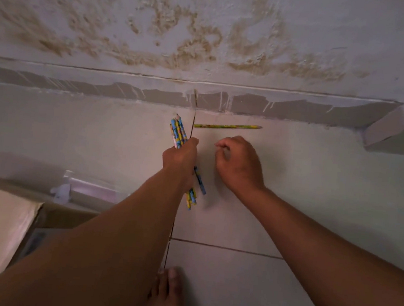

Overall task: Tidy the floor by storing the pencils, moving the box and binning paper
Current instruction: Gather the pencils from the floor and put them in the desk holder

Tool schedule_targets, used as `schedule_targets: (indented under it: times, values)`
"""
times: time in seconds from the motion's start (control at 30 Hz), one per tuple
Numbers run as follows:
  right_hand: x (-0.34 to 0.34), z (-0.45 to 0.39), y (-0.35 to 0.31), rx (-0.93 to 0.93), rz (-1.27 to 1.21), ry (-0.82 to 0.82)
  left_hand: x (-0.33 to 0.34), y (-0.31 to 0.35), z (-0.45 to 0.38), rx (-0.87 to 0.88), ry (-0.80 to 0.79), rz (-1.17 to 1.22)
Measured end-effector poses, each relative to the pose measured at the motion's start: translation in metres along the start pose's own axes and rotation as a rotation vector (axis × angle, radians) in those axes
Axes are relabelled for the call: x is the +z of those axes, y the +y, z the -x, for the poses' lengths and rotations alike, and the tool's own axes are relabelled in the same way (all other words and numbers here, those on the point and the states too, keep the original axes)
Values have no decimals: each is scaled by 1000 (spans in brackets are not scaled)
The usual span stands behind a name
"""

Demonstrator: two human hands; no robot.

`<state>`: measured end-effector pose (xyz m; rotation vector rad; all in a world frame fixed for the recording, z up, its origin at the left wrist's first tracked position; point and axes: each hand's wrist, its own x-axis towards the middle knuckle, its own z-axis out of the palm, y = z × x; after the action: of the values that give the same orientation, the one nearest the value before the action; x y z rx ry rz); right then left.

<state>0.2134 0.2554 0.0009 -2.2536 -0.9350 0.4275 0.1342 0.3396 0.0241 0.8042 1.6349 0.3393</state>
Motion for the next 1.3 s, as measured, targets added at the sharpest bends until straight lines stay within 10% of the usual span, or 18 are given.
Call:
schedule_targets:
  times: [0.5, 0.9, 1.3]
  values:
    - [10, -39, 26, -88, 537, 67, 8, -15, -21, 25, 31, -44]
    - [-4, 18, -25, 121, -497, -13, 31, 9, 1, 147, -18, 32]
    - [-138, 71, 2, 231, -316, 224, 62, 41, 126, 230, -210, -44]
